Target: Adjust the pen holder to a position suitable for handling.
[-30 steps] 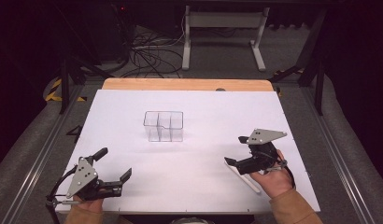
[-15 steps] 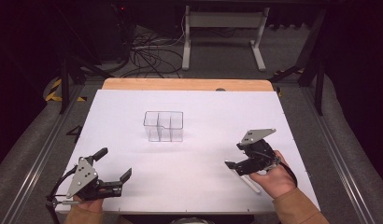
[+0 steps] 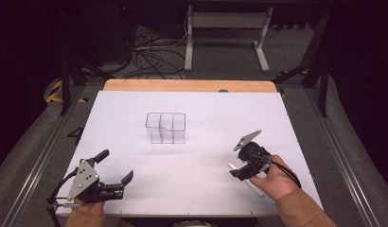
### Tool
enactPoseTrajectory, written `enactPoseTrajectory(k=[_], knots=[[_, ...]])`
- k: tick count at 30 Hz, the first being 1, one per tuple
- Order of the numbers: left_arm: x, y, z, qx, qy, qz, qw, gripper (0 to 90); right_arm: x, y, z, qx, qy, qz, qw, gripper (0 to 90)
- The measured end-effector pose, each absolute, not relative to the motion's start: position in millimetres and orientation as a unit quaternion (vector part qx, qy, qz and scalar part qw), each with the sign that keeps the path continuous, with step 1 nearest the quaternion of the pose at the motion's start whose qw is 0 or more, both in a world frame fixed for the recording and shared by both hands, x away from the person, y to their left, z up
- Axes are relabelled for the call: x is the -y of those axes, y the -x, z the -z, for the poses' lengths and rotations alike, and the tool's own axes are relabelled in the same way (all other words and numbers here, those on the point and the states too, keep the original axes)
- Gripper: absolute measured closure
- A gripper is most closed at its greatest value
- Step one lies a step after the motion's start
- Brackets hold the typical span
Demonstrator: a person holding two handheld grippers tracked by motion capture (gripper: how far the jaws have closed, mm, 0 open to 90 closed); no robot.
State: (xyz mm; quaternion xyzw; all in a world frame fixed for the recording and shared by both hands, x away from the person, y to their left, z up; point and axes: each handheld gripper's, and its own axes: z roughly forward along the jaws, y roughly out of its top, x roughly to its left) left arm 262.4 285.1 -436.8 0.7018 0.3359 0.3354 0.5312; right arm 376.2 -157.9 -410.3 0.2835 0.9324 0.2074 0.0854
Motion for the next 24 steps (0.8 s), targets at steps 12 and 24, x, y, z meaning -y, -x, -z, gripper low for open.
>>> enactPoseTrajectory(k=[12,24], knots=[[-285,-262,437,-0.334,-0.703,-0.336,0.530,0.9,153,-385,422,-0.937,-0.322,-0.121,0.060,46.9],[-284,-262,437,-0.337,-0.701,-0.337,0.530,1.0,149,-387,432,-0.936,-0.339,-0.074,0.058,60.8]])
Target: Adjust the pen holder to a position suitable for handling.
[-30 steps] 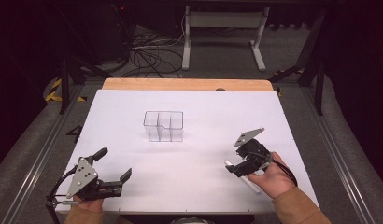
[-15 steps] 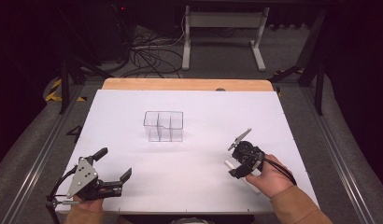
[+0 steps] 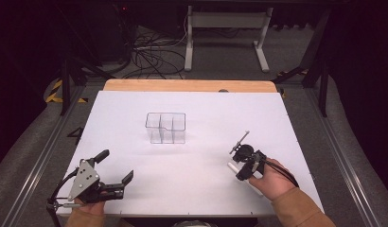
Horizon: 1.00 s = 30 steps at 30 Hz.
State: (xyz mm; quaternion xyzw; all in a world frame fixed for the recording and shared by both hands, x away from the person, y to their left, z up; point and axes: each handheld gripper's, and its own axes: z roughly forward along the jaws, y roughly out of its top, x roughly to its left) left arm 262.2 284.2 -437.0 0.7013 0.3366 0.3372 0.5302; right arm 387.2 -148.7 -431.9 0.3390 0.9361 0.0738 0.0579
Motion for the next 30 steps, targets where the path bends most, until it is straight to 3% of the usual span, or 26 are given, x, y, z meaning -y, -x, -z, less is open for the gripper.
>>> enactPoseTrajectory(k=[14,30], knots=[[-284.6,-262.3,437.1,-0.337,-0.701,-0.338,0.530,1.0,142.5,-390.2,441.6,-0.924,-0.375,-0.044,0.058,76.1],[-284.7,-262.1,437.0,-0.337,-0.702,-0.338,0.529,1.0,141.0,-390.1,441.7,-0.922,-0.380,-0.040,0.057,78.4]])
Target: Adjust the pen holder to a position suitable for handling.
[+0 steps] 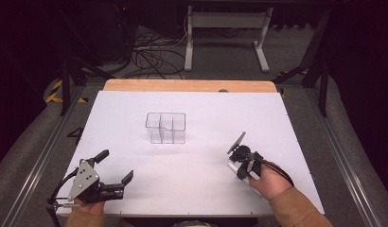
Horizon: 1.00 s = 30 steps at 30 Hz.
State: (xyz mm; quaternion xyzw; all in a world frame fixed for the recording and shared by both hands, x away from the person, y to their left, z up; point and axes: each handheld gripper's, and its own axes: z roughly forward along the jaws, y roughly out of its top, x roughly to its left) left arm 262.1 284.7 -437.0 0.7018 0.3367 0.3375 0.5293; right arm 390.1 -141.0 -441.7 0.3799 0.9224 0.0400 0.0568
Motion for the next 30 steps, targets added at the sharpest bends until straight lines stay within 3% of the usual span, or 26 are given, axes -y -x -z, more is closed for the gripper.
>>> enactPoseTrajectory(k=[30], knots=[[-284,-262,437,-0.339,-0.700,-0.336,0.531,1.1,146,-381,404,-0.923,-0.350,-0.123,0.099,78.6]])
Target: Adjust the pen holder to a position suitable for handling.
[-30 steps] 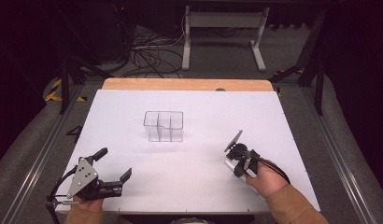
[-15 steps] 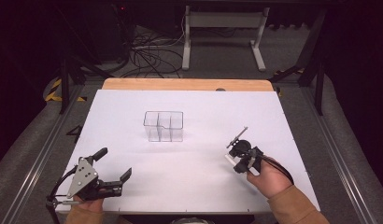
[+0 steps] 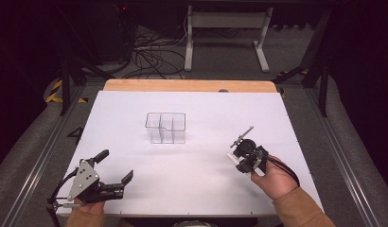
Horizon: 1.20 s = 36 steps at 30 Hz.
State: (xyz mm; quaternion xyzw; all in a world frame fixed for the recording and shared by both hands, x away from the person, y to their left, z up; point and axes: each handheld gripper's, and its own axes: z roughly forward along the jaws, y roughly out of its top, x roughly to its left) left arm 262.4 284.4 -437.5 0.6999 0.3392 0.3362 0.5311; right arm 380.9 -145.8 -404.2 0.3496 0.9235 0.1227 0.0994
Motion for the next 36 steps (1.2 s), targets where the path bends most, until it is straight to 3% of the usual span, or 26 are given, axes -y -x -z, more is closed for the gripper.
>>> enactPoseTrajectory(k=[16,36], knots=[[-285,-263,437,-0.341,-0.699,-0.336,0.532,1.1,142,-376,385,-0.923,-0.307,-0.185,0.138,78.6],[-285,-263,437,-0.339,-0.699,-0.338,0.531,1.1,143,-376,353,-0.881,-0.256,-0.354,0.179,78.6]])
